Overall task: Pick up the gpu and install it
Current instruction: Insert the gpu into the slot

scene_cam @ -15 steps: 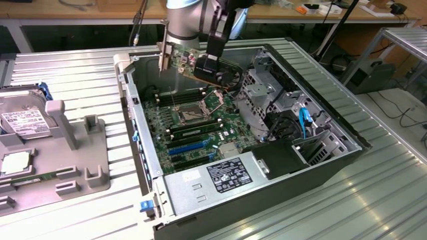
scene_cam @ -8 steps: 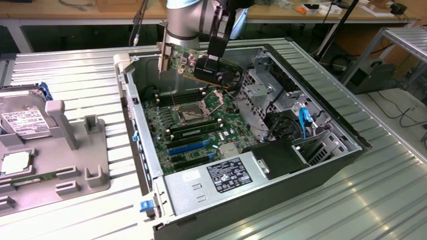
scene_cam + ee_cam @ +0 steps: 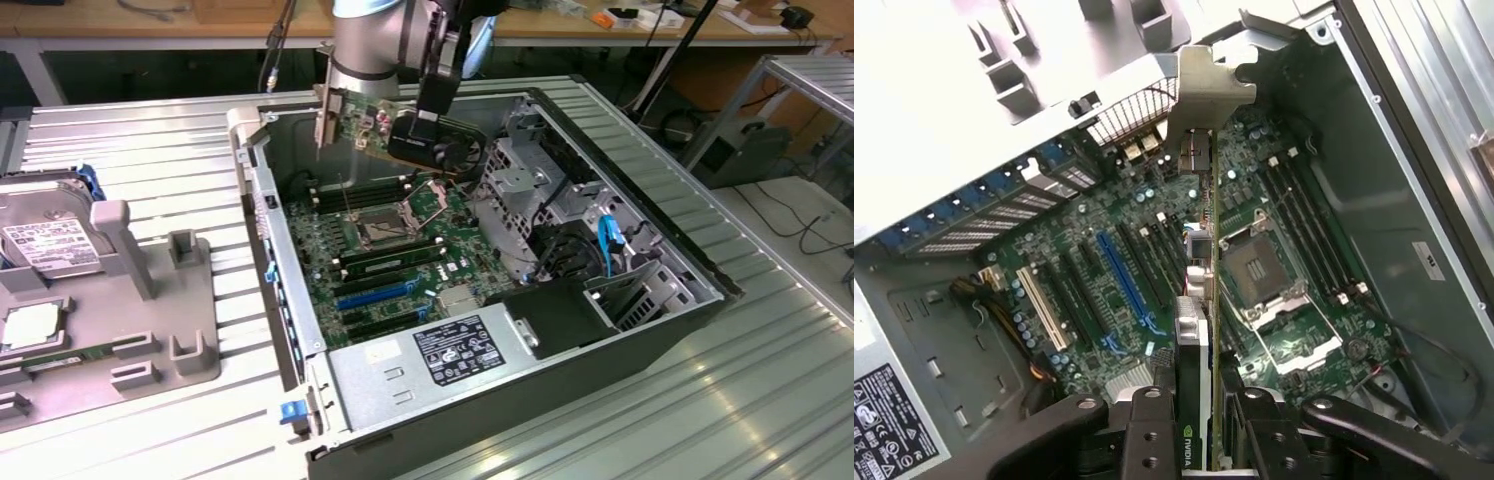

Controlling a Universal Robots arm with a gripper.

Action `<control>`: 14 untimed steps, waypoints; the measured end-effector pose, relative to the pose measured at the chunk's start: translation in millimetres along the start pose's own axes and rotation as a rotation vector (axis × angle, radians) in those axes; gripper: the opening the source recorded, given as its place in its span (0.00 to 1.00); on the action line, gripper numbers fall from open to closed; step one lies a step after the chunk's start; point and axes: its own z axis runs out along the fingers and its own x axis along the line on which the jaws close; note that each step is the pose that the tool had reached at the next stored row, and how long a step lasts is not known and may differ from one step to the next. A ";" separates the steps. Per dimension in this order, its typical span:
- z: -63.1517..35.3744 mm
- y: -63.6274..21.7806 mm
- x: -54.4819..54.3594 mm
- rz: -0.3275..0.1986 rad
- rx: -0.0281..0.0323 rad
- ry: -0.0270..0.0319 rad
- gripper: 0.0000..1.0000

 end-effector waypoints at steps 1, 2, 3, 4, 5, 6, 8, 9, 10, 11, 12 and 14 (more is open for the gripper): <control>0.0 0.0 0.0 -0.005 0.0001 0.0002 0.27; 0.0 0.0 0.0 -0.010 0.0002 0.0006 0.27; 0.0 0.0 0.0 -0.016 0.0002 0.0008 0.27; 0.0 0.0 -0.1 -0.020 0.0003 0.0010 0.27; 0.0 0.0 0.0 -0.025 0.0004 0.0013 0.27; 0.0 0.0 -0.1 -0.031 0.0005 0.0016 0.27; 0.0 0.1 0.0 -0.063 0.0010 0.0034 0.27; 0.0 0.0 -0.1 -0.081 0.0013 0.0044 0.27; 0.0 0.0 -0.1 -0.098 0.0016 0.0053 0.27; 0.0 0.0 -0.1 -0.108 0.0018 0.0058 0.27; 0.0 0.0 -0.1 -0.117 0.0019 0.0063 0.27; 0.0 0.0 0.0 -0.154 0.0025 0.0083 0.27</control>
